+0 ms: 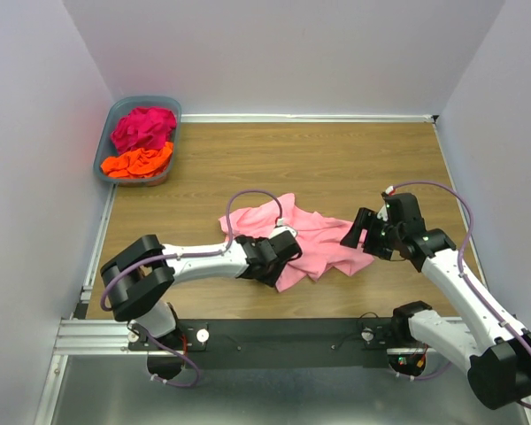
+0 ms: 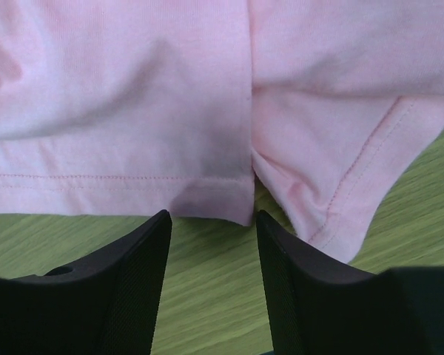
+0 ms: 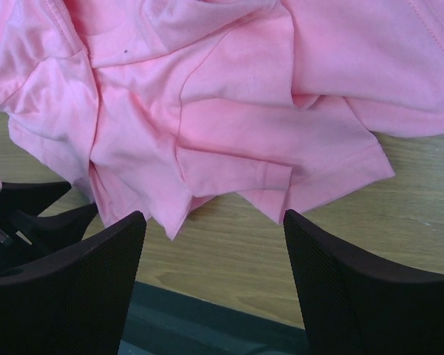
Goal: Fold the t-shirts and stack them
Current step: Flatten the tshirt out
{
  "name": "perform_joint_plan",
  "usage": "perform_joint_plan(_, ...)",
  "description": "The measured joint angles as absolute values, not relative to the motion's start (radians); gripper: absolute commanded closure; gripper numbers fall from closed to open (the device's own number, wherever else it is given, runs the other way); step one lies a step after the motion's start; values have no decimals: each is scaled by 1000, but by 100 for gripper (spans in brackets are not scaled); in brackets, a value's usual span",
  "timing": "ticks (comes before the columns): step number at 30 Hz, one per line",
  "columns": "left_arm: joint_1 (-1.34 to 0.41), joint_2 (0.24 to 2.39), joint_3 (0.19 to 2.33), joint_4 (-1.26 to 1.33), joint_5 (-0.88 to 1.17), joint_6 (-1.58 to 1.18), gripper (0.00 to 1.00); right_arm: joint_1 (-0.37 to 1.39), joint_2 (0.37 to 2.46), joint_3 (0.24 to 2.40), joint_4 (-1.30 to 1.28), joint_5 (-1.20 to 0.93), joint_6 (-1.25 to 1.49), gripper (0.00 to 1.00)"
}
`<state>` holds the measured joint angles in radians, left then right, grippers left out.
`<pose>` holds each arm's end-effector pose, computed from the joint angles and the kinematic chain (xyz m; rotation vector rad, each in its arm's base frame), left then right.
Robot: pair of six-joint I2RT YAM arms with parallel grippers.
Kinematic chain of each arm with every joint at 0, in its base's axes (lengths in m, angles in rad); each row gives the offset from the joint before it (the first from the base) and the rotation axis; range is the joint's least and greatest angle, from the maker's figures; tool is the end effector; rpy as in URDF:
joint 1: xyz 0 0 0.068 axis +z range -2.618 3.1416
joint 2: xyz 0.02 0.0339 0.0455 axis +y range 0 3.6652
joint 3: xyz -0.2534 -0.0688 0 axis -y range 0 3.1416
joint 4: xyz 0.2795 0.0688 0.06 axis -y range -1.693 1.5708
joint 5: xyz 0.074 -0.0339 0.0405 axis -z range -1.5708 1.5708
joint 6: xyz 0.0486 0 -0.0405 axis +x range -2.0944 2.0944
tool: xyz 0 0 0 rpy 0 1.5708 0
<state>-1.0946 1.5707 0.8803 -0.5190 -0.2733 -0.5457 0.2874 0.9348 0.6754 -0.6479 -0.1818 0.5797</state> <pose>0.1567 -0.2752 0.1222 0.6655 2.6136 -0.1073 0.2181 0.0736 0.2077 0.2924 2.5371 0.5806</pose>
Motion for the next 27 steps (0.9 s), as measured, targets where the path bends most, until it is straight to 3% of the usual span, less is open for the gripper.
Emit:
perform_joint_plan(10, -1090, 1628, 930, -524, -258, -496, 43, 287, 936, 675, -642, -182, 586, 17)
perform_joint_plan(15, -1087, 1657, 960, -520, -238, -474, 59, 287, 936, 675, -635, -186, 587, 17)
perform_joint_plan(18, -1085, 1665, 966, -514, -226, -467, 74, 287, 937, 676, -630, -194, 587, 17)
perform_joint_plan(21, -1083, 1666, 965, -511, -223, -456, 100, 287, 953, 676, -626, -215, 584, 18)
perform_joint_plan(27, -1053, 1664, 971, -522, -207, -452, 100, 299, 1034, 643, -573, -254, 583, 18)
